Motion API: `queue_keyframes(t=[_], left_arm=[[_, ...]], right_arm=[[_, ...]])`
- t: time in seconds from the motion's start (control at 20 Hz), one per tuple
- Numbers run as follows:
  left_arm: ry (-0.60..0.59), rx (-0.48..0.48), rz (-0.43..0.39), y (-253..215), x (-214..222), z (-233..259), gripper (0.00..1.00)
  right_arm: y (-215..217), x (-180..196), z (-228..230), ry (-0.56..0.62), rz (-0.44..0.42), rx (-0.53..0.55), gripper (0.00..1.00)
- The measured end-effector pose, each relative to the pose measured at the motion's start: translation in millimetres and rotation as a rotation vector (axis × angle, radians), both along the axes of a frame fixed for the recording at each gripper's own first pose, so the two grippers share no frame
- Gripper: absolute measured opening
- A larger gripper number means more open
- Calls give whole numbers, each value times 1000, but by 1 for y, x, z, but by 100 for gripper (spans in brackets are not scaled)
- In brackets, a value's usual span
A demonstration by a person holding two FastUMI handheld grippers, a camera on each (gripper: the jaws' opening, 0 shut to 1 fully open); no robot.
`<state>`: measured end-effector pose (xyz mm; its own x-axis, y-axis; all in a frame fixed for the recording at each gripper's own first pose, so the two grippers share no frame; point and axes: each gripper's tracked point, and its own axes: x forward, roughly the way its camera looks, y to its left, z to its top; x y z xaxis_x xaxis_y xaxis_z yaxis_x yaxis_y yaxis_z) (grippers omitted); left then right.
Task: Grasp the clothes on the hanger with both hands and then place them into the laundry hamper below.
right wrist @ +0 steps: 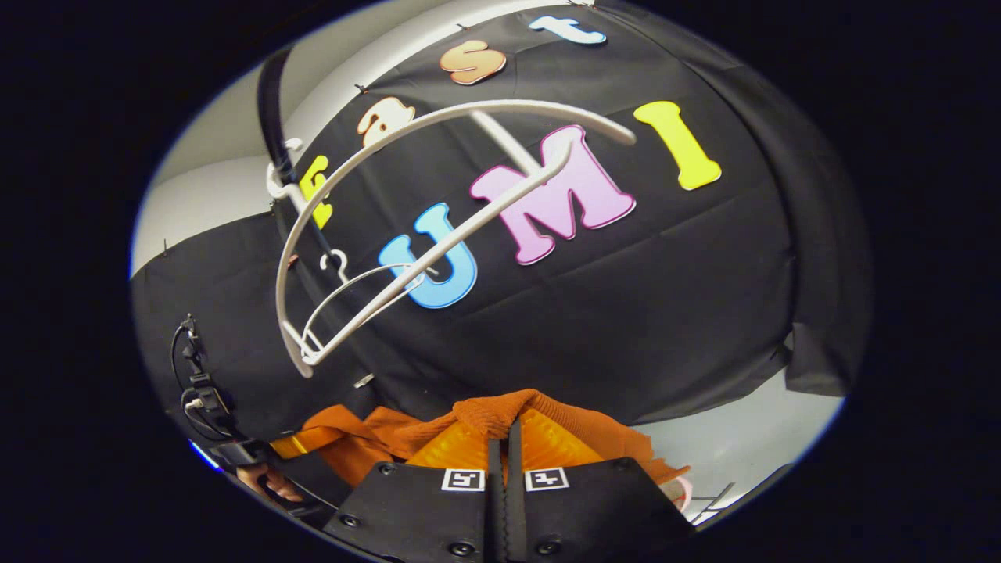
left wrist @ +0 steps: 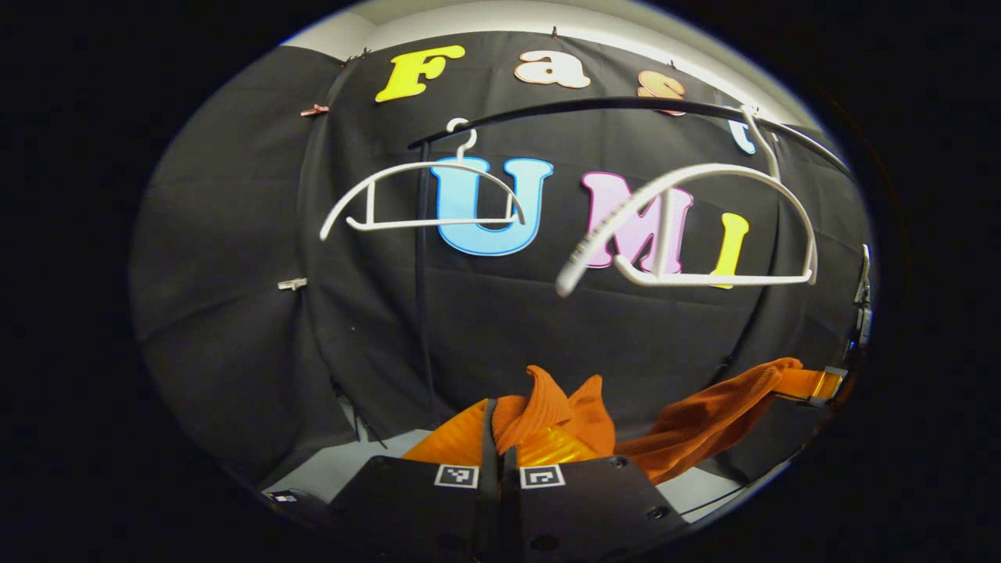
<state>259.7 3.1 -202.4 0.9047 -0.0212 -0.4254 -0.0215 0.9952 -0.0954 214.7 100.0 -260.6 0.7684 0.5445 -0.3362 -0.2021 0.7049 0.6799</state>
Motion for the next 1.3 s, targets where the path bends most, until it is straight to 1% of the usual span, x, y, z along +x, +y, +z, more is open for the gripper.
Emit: queue_keyframes(t=[0.15,0.25,0.3,0.35,0.5,0.6,0.7,0.8,1.0,1.15,1.3], left_arm=[[-22,-21,-97,-38,-4,1,5],[-43,-43,-146,-60,-6,7,5],[-52,-57,-163,-70,-6,12,7],[-63,-73,-179,-79,-7,17,5],[-83,-116,-204,-93,-6,31,5],[-74,-130,-216,-100,-5,23,5],[-40,-147,-219,-108,-3,1,5],[1,-145,-229,-123,-1,-35,5],[74,-74,-257,-140,7,-111,5],[177,-41,-218,-144,5,-172,5],[302,14,-177,-136,2,-229,5]], right_arm=[[28,-14,10,-12,61,21,4],[41,-19,21,-33,89,38,4],[44,-20,29,-42,99,45,4],[47,-22,36,-49,110,47,4],[49,-23,53,-70,132,41,4],[45,-23,46,-73,143,4,4],[41,-23,19,-49,148,-44,4],[36,-25,-19,-24,152,-114,4],[22,-32,-103,66,163,-246,4],[13,-39,-166,171,156,-316,4],[0,-47,-224,262,144,-423,5]])
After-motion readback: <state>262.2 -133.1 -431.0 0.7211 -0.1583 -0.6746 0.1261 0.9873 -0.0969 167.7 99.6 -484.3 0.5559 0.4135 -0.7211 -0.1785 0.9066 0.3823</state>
